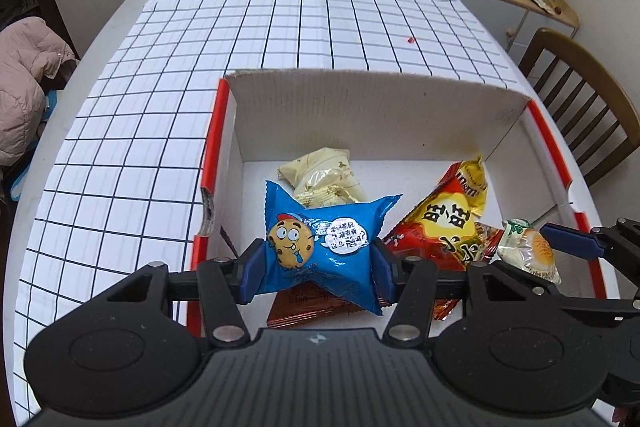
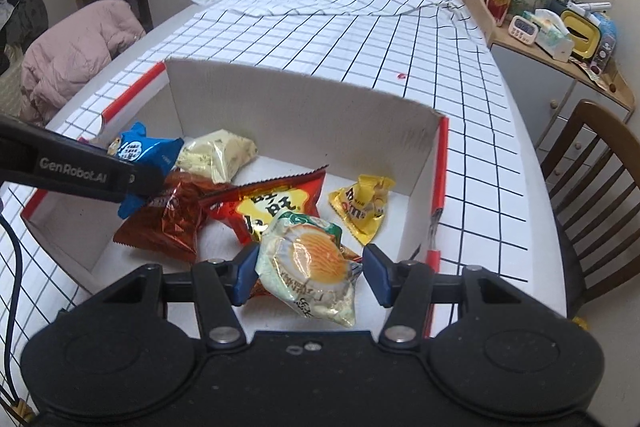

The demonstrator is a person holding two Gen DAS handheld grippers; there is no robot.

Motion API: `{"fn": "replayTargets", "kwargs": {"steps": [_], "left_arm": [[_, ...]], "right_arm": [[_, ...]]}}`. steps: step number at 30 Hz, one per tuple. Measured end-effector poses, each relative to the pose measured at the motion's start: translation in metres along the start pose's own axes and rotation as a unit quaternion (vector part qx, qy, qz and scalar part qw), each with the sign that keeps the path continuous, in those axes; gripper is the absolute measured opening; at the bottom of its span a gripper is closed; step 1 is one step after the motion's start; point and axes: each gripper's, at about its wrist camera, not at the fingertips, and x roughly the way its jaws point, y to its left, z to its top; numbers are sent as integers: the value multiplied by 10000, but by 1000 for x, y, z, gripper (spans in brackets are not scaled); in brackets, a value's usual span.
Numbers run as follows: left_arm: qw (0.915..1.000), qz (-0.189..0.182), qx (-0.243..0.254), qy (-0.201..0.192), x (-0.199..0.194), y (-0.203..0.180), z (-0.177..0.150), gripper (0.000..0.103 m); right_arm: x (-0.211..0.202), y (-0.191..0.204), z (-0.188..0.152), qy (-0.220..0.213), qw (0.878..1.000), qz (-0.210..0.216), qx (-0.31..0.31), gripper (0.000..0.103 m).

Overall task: Organize snacks
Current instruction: 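Open both tools to drop the two packets inside the red box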

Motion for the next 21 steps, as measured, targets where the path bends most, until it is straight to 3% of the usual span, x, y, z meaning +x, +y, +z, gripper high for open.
{"fn": "replayTargets", "kwargs": {"steps": [21], "left_arm": [[9995, 86, 260, 128, 16, -6, -3, 57]], "right_arm": [[15, 11, -1, 112, 9996, -26, -258, 56]]}}
